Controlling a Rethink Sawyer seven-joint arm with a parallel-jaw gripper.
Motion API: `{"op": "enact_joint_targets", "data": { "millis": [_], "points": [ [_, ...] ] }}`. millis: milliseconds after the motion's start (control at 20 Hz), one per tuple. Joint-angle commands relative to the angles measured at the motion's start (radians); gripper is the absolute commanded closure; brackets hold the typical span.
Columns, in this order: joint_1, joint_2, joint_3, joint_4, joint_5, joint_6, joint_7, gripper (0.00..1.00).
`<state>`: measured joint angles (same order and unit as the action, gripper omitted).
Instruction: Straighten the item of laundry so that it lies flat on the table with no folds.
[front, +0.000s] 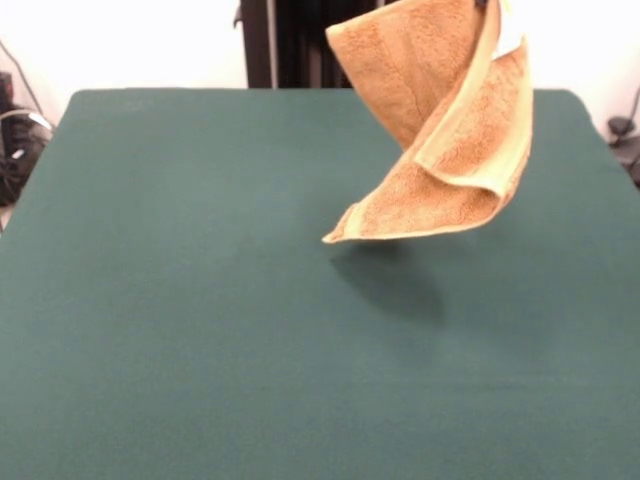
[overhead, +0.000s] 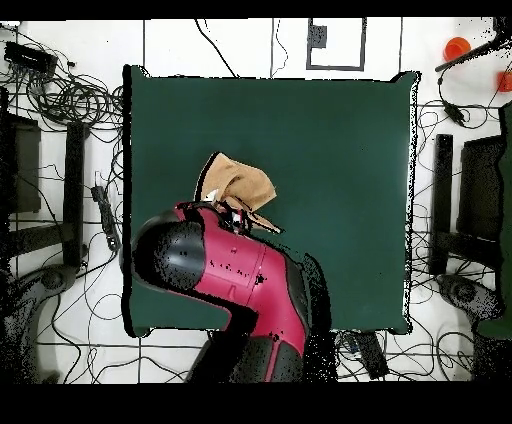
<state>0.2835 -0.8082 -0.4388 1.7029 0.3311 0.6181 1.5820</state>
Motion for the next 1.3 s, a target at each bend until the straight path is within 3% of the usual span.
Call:
{"op": "enact_joint_targets", "data": {
  "millis": [50,400,850,1300],
  "points": [
    [0.021,0.020,0.101,0.100,0.058,0.023,0.291,1.00],
    [-0.004,0.022,0.134,0.154,0.057,-0.087,0.248,1.00],
    [-0.134,0.009,0.282,0.307,0.061,-0.341,0.189,1.00],
    [-0.221,0.028,0.376,0.358,0.007,-0.467,0.203,1.00]
  ]
}}
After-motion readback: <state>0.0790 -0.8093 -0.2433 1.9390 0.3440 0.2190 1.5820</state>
